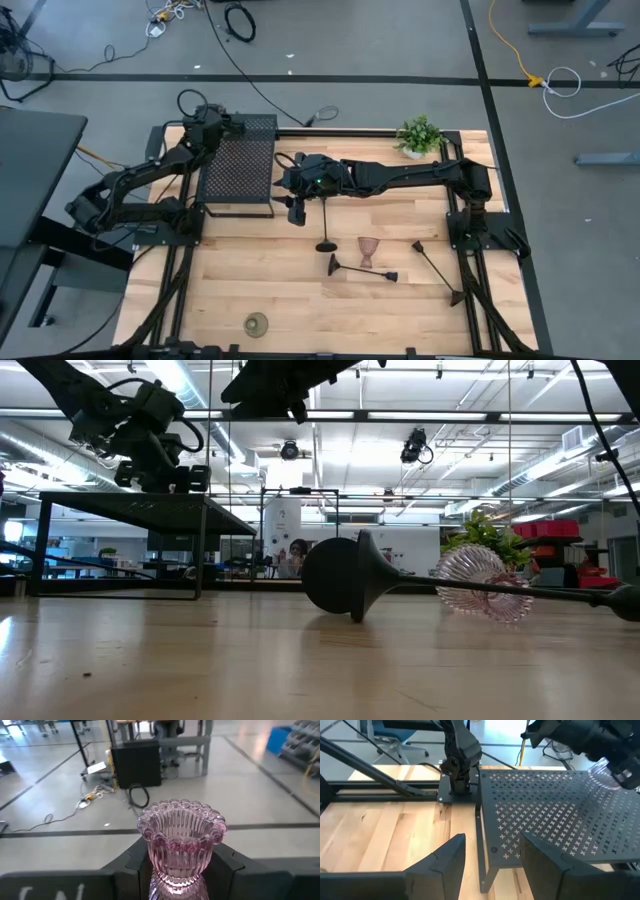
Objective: Pick & Place candle stick holders
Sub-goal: Put the top pink candle holder on the shelf
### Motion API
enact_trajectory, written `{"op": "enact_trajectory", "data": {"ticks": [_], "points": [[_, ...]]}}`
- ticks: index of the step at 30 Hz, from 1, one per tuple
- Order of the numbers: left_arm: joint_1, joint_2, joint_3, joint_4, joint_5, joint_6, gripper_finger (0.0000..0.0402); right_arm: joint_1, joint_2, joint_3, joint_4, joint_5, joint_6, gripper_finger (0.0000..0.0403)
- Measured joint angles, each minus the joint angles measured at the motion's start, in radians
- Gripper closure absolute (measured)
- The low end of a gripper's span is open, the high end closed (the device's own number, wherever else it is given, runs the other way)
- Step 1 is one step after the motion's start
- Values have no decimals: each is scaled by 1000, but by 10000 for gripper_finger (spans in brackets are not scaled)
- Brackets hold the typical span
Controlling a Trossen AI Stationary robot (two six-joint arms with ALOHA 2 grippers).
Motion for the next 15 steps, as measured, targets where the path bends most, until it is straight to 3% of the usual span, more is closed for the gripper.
{"op": "enact_trajectory", "data": {"ticks": [9, 13, 15], "points": [[24, 62, 5, 27, 11, -5, 271, -2, 0, 0, -13, 0, -4, 216], [28, 62, 4, 26, 66, -26, 271, -8, 0, 0, -12, 0, -12, 216], [28, 62, 4, 13, 71, -25, 255, -10, 0, 0, -12, 0, -8, 216]]}}
